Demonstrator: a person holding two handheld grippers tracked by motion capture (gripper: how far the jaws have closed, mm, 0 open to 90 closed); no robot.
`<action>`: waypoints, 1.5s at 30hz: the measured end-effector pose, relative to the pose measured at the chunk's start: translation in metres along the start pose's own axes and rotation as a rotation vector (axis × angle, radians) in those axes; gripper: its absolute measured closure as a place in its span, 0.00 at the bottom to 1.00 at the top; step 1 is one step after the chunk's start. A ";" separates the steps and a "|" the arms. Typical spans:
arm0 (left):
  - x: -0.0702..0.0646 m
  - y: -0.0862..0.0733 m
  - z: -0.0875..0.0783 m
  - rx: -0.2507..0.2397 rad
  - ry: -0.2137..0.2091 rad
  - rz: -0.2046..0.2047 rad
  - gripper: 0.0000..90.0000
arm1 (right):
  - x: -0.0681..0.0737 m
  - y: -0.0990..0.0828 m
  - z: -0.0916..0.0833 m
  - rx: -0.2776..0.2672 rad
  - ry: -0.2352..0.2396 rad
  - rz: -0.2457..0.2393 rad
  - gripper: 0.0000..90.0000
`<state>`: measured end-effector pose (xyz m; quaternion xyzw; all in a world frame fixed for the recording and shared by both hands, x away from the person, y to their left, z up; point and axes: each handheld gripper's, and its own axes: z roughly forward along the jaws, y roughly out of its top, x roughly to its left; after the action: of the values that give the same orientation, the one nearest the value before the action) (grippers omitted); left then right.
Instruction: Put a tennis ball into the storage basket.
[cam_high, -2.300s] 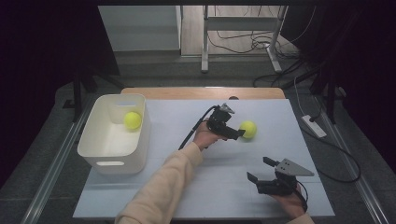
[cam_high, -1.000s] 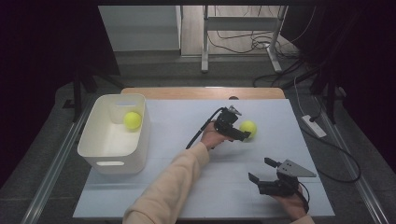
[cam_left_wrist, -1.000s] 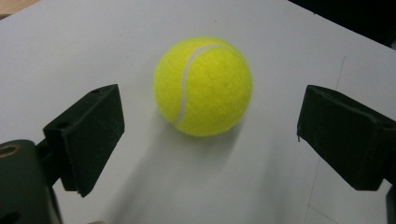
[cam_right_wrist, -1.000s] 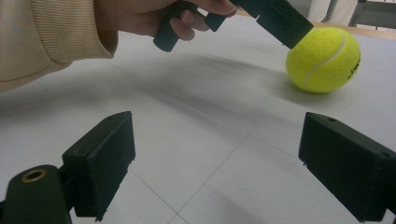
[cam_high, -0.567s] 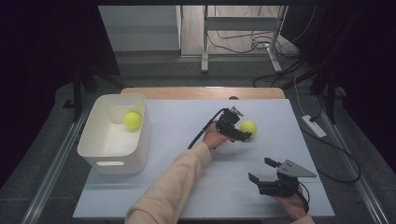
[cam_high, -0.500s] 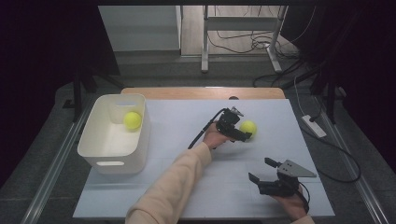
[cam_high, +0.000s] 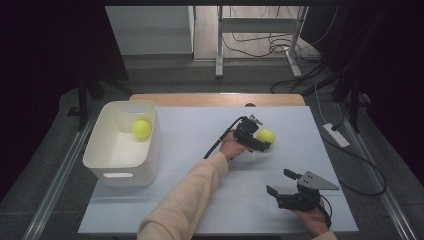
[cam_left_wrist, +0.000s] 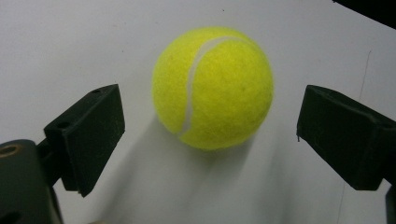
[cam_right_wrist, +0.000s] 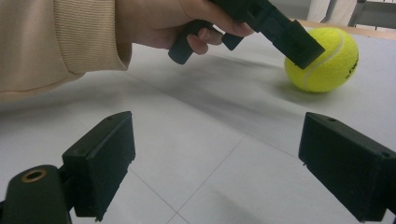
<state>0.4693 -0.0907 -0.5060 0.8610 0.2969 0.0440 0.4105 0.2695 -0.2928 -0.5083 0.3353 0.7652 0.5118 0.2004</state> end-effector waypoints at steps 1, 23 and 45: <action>0.000 0.000 0.001 -0.001 0.000 0.000 0.09 | 0.000 0.000 0.000 0.000 0.000 0.000 0.12; 0.001 0.003 0.014 0.005 -0.003 -0.007 0.13 | -0.002 -0.001 -0.002 -0.002 -0.005 0.005 0.12; -0.001 0.005 0.012 0.017 0.022 0.028 0.30 | -0.003 -0.001 -0.003 -0.004 -0.011 0.004 0.12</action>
<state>0.4744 -0.1018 -0.5098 0.8680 0.2900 0.0567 0.3991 0.2692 -0.2972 -0.5080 0.3391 0.7625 0.5119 0.2041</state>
